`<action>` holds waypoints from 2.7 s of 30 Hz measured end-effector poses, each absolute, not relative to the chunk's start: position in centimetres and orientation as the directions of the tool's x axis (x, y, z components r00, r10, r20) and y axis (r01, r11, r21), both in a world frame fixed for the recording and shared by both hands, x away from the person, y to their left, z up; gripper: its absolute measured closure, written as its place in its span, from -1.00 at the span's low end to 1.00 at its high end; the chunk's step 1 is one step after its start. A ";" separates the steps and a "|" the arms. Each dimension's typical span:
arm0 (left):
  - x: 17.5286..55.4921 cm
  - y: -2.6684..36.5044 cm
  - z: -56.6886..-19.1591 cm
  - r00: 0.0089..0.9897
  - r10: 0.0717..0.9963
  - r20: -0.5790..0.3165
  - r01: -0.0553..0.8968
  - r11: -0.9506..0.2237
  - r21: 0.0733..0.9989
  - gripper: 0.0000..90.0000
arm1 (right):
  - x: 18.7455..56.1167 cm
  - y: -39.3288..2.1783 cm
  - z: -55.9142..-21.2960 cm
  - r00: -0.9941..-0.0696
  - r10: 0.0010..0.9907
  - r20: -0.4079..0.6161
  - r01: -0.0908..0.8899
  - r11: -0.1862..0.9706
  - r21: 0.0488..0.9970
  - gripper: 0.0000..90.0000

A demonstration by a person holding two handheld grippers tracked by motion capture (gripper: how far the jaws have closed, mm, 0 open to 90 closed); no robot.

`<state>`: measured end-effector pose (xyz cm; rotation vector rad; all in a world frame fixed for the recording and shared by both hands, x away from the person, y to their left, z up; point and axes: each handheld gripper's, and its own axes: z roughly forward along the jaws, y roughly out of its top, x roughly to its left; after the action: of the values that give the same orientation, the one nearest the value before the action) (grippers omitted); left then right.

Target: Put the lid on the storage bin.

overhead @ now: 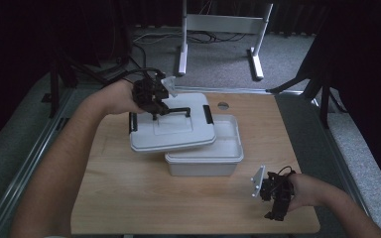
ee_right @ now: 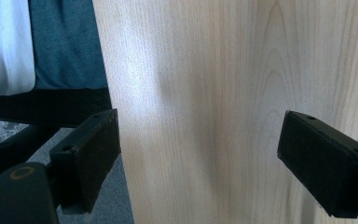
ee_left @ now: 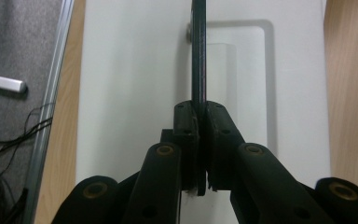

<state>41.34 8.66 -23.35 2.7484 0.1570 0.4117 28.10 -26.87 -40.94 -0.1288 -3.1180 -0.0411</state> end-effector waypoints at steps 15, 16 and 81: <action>42.2 3.9 -24.9 0.963 0.101 0.249 -0.008 -0.916 0.400 0.88 | 28.1 -27.0 -41.2 -0.996 0.086 0.028 0.087 0.996 0.029 -0.72; 42.2 3.7 -25.1 0.964 0.101 0.248 -0.010 -0.912 0.409 0.88 | 28.1 -27.0 -41.2 -0.996 0.086 0.028 0.087 0.996 0.028 -0.72; 42.6 1.7 -27.5 0.979 0.129 0.156 0.058 -0.918 0.393 -0.42 | 28.0 -26.9 -41.7 -0.995 0.089 0.052 0.090 0.996 0.020 -0.73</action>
<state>42.56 1.75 -27.50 2.7302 0.1339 0.2509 27.99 -26.86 -41.71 -0.1388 -3.0872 -0.0350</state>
